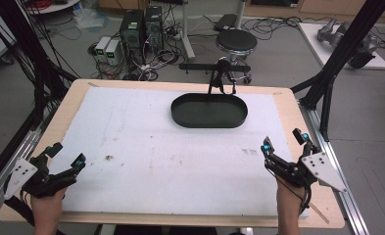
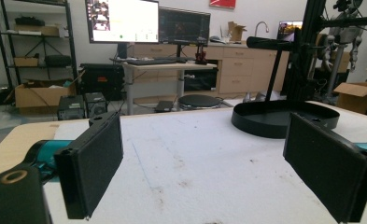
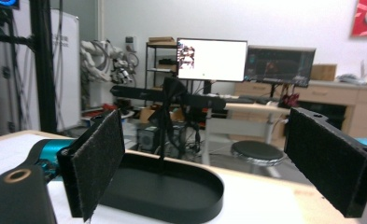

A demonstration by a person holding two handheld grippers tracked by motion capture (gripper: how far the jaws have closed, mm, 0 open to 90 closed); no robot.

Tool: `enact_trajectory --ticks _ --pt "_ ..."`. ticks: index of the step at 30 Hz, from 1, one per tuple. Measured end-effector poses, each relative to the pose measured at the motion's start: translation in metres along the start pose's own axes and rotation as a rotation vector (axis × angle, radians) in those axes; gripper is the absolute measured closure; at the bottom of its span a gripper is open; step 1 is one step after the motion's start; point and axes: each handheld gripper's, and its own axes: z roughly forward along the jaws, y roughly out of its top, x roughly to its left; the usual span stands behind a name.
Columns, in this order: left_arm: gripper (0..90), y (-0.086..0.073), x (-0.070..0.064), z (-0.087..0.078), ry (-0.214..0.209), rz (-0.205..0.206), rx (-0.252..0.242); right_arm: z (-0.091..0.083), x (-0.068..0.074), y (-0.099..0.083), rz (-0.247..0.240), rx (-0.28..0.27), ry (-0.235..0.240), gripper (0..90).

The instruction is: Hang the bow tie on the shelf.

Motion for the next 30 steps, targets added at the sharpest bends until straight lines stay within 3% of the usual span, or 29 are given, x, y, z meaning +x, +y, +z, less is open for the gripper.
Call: enact_trajectory --ticks 6,14,24,30 --pt "12.5 -0.003 -0.002 0.000 0.002 0.001 0.011 -0.008 0.003 -0.017 0.004 -0.024 0.033 11.5" --pt "12.5 -0.007 0.000 -0.001 0.020 0.004 0.017 0.001 0.008 -0.044 0.013 0.052 0.073 11.5" --pt "12.5 -0.009 -0.003 0.004 0.009 0.009 0.023 -0.001 0.006 -0.056 0.024 0.096 0.059 11.5" --pt "12.5 -0.009 -0.005 0.006 0.004 0.015 0.025 -0.007 0.002 -0.055 0.039 0.086 0.043 11.5"
